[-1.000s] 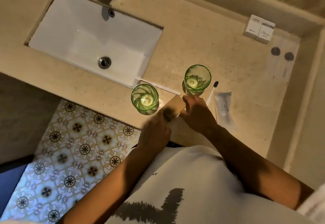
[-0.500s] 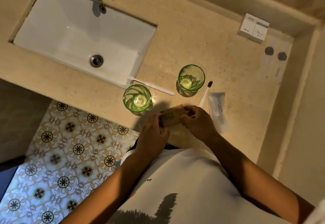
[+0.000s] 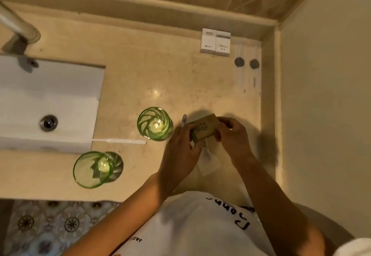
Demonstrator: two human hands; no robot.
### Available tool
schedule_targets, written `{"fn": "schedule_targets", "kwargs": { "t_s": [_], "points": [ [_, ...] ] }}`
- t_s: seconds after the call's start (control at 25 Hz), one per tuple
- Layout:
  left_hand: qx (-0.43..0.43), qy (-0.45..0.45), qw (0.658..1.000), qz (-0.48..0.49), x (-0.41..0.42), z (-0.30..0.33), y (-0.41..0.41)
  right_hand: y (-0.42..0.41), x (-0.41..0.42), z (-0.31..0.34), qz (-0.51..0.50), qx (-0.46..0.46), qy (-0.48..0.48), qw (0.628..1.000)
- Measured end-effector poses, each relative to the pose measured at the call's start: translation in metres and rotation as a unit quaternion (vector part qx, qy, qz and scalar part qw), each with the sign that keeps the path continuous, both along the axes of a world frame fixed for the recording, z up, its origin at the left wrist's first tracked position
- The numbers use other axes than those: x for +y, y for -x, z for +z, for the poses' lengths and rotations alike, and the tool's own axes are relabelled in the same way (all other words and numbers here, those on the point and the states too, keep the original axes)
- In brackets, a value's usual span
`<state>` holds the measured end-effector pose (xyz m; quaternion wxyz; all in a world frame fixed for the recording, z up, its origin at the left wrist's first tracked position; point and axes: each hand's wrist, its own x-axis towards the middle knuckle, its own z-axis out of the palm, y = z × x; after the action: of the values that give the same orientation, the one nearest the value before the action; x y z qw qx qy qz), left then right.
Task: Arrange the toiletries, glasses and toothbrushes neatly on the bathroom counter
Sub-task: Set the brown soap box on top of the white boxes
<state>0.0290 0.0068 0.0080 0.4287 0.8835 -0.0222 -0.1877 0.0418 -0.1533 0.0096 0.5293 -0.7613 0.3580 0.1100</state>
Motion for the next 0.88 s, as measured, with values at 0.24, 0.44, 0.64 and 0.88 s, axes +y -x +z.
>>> {"fn": "schedule_targets", "kwargs": {
  "t_s": [0.24, 0.44, 0.64, 0.88],
  "points": [
    [-0.023, 0.023, 0.997, 0.071, -0.061, 0.009, -0.116, -0.091, -0.043, -0.002, -0.12, -0.077, -0.095, 0.985],
    [-0.05, -0.018, 0.996, 0.068, -0.09, 0.001, -0.215, -0.175, -0.061, -0.015, -0.148, -0.118, -0.094, 0.977],
    [-0.085, -0.041, 0.993, 0.064, -0.099, -0.018, -0.279, -0.236, -0.073, -0.042, -0.107, -0.131, -0.023, 0.985],
    [-0.089, -0.047, 0.993, 0.067, -0.094, -0.039, -0.31, -0.264, -0.073, -0.06, -0.016, -0.129, 0.101, 0.986]
  ]
}}
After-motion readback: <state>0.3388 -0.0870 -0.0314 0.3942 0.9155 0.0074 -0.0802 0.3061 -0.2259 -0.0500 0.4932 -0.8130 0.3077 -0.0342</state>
